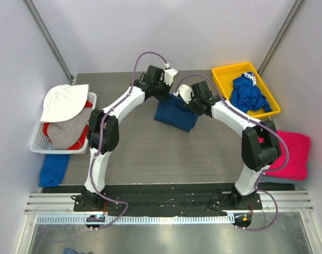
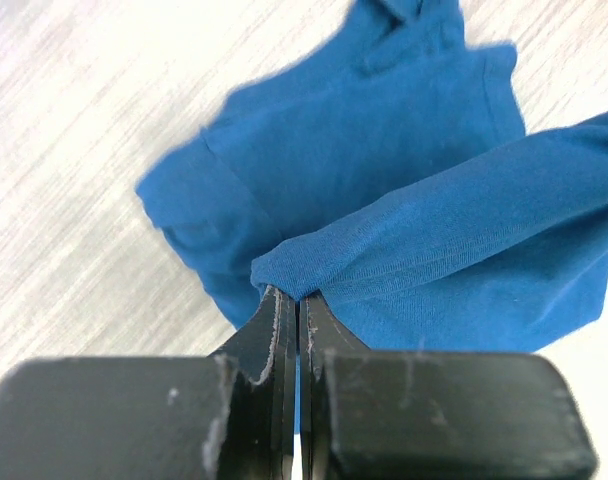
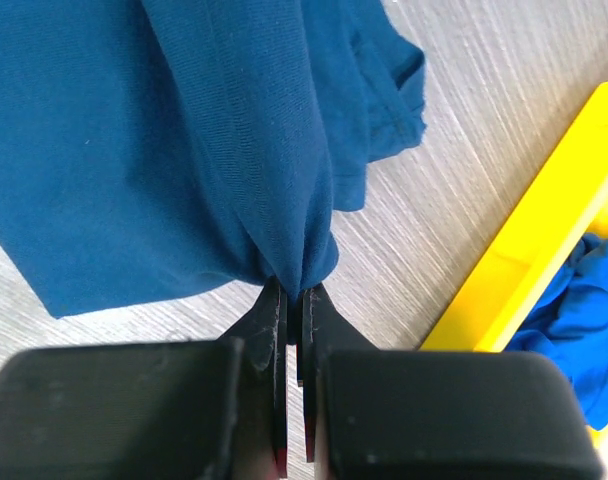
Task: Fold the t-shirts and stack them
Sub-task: Fold the long partially folded tshirt into a neat square
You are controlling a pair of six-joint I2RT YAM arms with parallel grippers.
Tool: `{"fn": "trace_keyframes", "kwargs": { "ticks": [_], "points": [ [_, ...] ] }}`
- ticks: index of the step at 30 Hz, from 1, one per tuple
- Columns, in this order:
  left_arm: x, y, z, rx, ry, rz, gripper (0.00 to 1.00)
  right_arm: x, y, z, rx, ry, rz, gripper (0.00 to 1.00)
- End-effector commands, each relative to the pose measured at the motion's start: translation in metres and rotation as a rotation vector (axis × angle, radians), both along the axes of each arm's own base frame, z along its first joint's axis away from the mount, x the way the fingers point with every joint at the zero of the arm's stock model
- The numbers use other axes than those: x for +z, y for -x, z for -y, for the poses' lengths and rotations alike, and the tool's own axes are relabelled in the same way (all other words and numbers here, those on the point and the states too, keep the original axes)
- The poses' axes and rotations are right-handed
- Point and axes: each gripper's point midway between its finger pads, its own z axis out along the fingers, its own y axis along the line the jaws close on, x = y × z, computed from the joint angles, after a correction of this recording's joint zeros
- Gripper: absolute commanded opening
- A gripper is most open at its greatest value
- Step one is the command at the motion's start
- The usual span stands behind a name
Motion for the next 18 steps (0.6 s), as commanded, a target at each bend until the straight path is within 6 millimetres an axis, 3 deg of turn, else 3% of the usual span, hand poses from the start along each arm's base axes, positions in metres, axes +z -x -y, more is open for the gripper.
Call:
{"fn": "trace_keyframes", "kwargs": {
  "ticks": [1, 9, 18],
  "points": [
    [0.032, -0.028, -0.001, 0.028, 0.032, 0.098, 0.00, 0.034, -0.017, 0.002, -0.008, -0.028, 0.089, 0.01],
    [0.033, -0.049, 0.005, 0.025, 0.019, 0.130, 0.00, 0.031, -0.030, 0.008, -0.024, -0.022, 0.089, 0.01],
    [0.012, -0.067, 0.011, 0.031, 0.006, 0.141, 0.00, 0.008, -0.052, 0.018, -0.046, -0.005, 0.055, 0.01]
  ]
}}
